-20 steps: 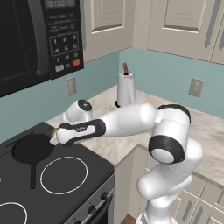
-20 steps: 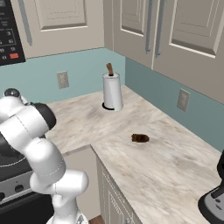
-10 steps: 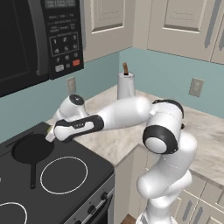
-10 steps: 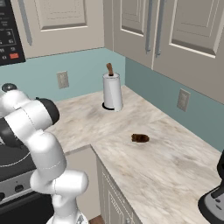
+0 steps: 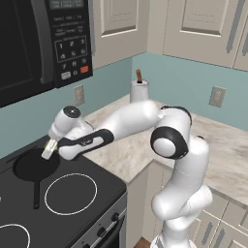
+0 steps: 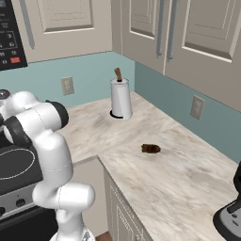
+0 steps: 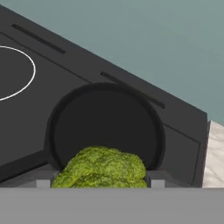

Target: Put the sweet potato and broccoli in the pan. Then turn on the rear right burner and set the heat to medium.

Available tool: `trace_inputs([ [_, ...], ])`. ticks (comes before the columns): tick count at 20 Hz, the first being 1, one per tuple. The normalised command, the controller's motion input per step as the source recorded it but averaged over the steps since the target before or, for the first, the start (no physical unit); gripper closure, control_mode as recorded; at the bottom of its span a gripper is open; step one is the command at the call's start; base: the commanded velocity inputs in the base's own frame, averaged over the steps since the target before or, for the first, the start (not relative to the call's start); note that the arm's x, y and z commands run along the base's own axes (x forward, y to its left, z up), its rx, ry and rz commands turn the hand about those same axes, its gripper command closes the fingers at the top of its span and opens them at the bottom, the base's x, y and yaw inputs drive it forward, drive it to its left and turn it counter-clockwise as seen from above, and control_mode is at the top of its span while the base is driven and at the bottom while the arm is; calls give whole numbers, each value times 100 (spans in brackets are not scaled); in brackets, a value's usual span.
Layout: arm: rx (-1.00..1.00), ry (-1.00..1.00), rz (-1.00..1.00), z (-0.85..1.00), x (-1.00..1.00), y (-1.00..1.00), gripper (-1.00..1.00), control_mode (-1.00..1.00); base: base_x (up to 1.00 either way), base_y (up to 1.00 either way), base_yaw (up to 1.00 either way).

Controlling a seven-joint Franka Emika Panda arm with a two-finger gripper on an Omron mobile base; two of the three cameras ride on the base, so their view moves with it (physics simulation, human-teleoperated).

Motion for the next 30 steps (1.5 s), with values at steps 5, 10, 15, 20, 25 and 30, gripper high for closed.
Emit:
trace_inputs([
  [5,-6,0,0,-21,8,29,100,-100,0,0,0],
  [10,-5,0,0,-23,12,20,100,-100,0,0,0],
  [15,-4,2,0,-32,24,20,100,-100,0,0,0],
  [20,-3,1,0,-18,31,8,100,-100,0,0,0],
  [25,-2,1,0,-19,38,6,100,-100,0,0,0],
  [30,0,0,0,0,5,7,-100,-100,0,0,0],
])
